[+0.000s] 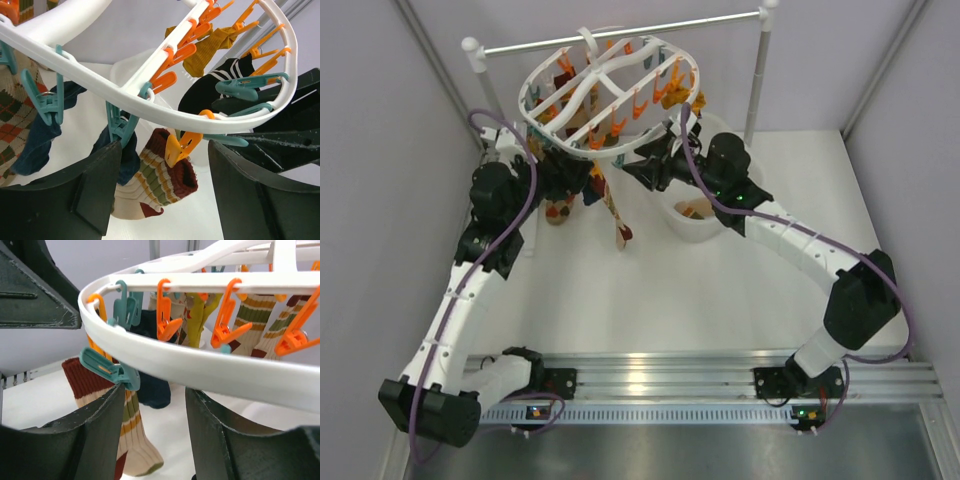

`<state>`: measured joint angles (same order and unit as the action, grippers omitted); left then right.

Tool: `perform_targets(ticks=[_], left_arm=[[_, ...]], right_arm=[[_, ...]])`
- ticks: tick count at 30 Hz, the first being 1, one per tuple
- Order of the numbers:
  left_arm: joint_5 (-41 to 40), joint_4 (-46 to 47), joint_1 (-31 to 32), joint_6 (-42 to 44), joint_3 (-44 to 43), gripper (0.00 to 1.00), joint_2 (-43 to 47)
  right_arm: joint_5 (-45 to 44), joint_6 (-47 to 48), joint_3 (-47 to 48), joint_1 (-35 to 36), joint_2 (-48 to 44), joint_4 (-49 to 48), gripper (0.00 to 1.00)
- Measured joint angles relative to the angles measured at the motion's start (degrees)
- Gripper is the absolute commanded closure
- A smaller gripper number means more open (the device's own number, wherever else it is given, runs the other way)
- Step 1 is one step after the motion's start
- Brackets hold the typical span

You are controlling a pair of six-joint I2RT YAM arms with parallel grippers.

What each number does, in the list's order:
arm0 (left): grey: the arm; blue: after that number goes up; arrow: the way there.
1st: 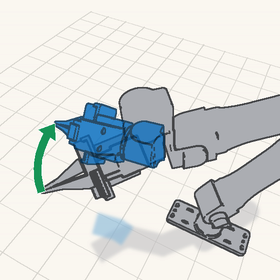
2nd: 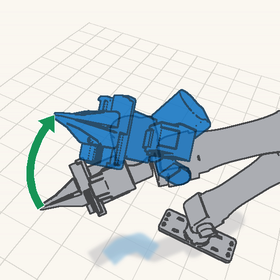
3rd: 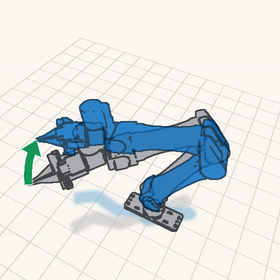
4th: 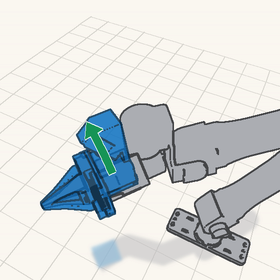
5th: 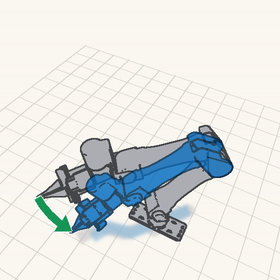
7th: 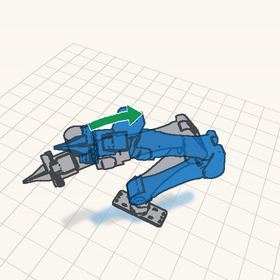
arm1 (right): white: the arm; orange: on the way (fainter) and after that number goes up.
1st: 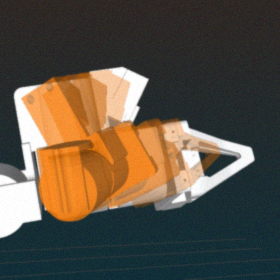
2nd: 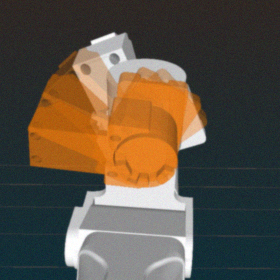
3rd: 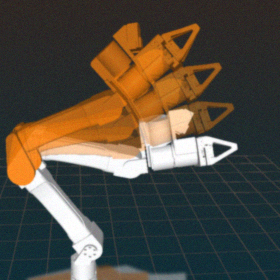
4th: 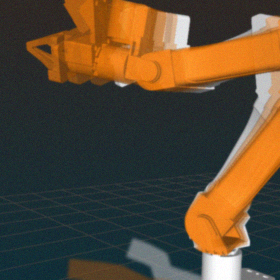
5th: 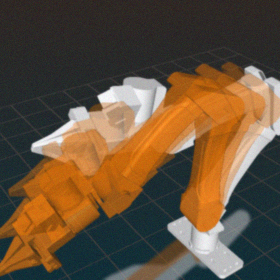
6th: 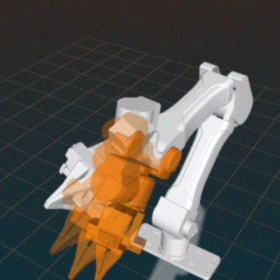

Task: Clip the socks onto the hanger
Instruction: Clamp the sock onto the hanger, then open the clamp at the hanger.

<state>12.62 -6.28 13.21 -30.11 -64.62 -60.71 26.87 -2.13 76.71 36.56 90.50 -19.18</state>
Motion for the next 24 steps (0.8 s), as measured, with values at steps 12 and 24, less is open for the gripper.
perform_targets(ticks=[12,24], left_arm=[[6.6,-3.1,-7.9,1.2,0.0,0.3,3.7],[24.1,4.1,-6.6,2.2,-0.3,0.34,3.7]], right_arm=[[3.2,0.4,1.4,1.8,1.2,-1.5,0.59],[4.4,0.0,1.4,2.1,1.2,-2.3,0.71]])
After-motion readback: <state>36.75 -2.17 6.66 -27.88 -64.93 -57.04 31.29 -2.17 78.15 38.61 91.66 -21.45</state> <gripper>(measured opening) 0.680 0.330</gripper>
